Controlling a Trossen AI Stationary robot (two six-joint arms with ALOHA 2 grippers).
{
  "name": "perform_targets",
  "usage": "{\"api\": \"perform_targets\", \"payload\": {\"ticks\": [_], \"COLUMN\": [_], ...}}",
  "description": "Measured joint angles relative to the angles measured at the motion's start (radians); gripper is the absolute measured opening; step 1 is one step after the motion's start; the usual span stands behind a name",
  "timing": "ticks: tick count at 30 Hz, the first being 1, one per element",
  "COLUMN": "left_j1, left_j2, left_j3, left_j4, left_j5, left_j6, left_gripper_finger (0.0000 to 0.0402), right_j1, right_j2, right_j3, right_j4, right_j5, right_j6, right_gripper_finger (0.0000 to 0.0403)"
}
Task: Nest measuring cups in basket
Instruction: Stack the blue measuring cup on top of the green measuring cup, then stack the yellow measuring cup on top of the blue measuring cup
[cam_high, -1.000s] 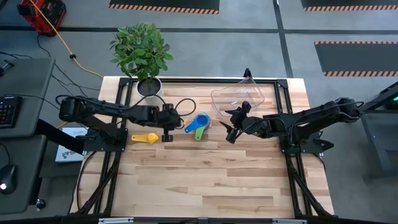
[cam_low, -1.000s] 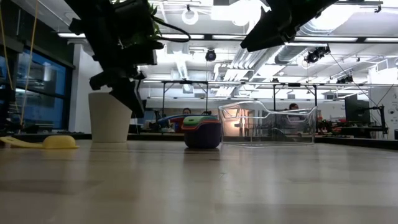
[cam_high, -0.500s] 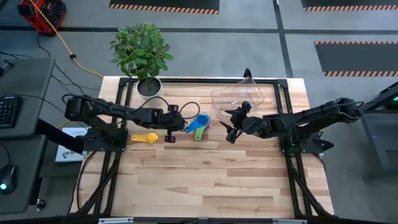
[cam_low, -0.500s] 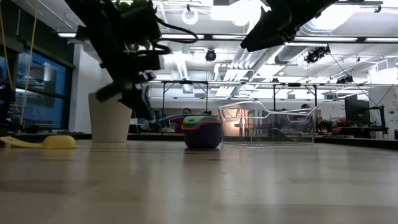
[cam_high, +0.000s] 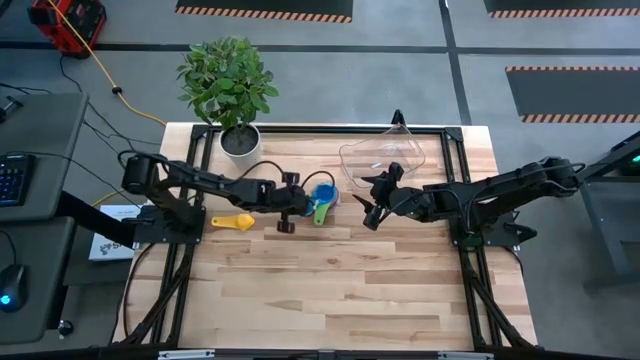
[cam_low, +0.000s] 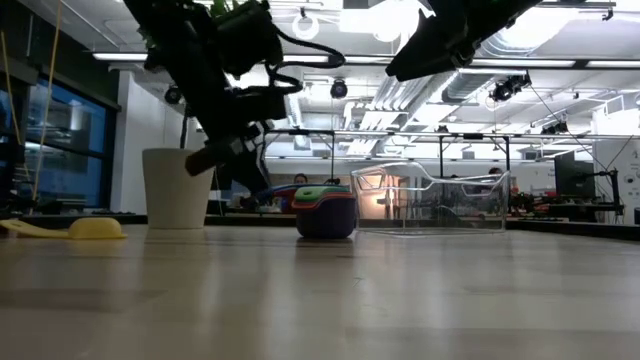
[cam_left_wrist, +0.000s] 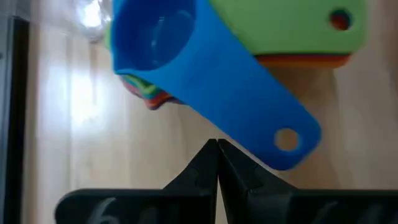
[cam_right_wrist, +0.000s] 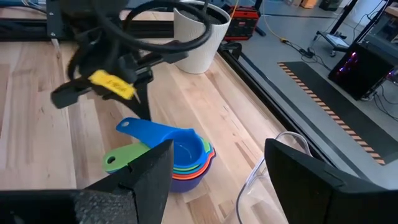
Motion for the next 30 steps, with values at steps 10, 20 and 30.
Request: {"api": "perform_targets", "payload": {"ticks": [10,20,30], "left_j1": [-0.087,-0.093,-0.099], "left_j2": [0.0,-0.052,-0.277], "left_j3": [0.039,0.044,-0.134], "left_j4": [0.017,-0.025,0.174], "left_j5": [0.038,0.05,0.037], "left_j6": [-0.105,-0.147,-0.309], "left_gripper_finger": [0.0,0.0,0.0], "right_j1": [0.0,0.0,0.0], "right_j2": [0.0,0.0,0.0], "right_j3": [0.0,0.0,0.0], "right_j4": [0.0,0.0,-0.018], "right_j5": [-0.004,-0.004,-0.008], "right_j6": [0.002,0.002,0.003], "right_gripper_finger": [0.0243,0.0243,0.0243]}}
